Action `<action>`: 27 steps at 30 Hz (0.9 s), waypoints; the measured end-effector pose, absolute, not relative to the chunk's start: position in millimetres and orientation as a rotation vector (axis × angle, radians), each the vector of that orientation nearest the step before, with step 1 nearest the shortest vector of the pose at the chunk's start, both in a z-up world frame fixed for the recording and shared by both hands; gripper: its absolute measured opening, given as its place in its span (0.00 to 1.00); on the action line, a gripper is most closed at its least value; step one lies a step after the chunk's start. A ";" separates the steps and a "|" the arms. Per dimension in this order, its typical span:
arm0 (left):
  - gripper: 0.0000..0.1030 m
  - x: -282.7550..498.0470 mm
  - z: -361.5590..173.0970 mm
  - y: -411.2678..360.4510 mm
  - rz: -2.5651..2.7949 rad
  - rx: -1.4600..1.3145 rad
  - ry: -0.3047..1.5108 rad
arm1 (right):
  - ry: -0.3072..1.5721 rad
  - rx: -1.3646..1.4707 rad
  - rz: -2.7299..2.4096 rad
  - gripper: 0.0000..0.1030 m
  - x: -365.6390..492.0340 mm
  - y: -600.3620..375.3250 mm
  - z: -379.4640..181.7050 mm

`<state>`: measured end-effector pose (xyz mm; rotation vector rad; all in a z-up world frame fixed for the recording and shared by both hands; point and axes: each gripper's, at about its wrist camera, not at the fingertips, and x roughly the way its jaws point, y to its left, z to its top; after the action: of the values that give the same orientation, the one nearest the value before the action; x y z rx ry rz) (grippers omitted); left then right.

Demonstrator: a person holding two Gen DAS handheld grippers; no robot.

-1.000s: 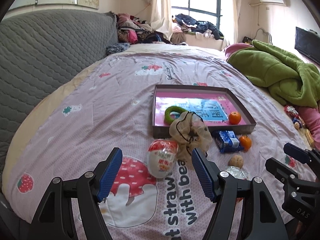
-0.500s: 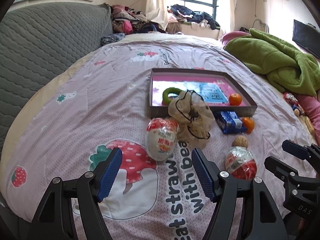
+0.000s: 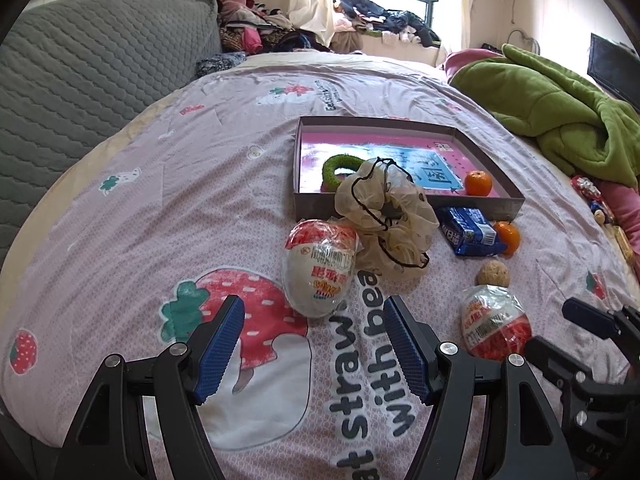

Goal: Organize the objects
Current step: 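Grasp the white wrapped egg with the left gripper while the right gripper grasps the red-and-clear egg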

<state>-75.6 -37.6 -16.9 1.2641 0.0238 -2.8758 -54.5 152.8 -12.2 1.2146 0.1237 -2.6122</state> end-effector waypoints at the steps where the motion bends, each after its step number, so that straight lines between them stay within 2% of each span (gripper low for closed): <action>1: 0.71 -79.5 -19.2 -36.8 -2.865 1.277 0.012 | 0.121 1.218 -2.608 0.59 -55.0 151.9 -13.3; 24: 0.71 -126.0 -49.4 -47.8 -2.810 1.338 0.084 | -0.026 1.296 -2.585 0.61 -78.2 137.5 -45.2; 27: 0.71 -131.1 -52.6 -49.9 -2.811 1.344 0.103 | -0.030 1.282 -2.591 0.58 -77.8 138.5 -45.8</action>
<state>-131.1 -49.9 -52.6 1.3437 0.1028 -2.8106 -77.8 138.4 -45.8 1.2823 -0.0304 -2.5909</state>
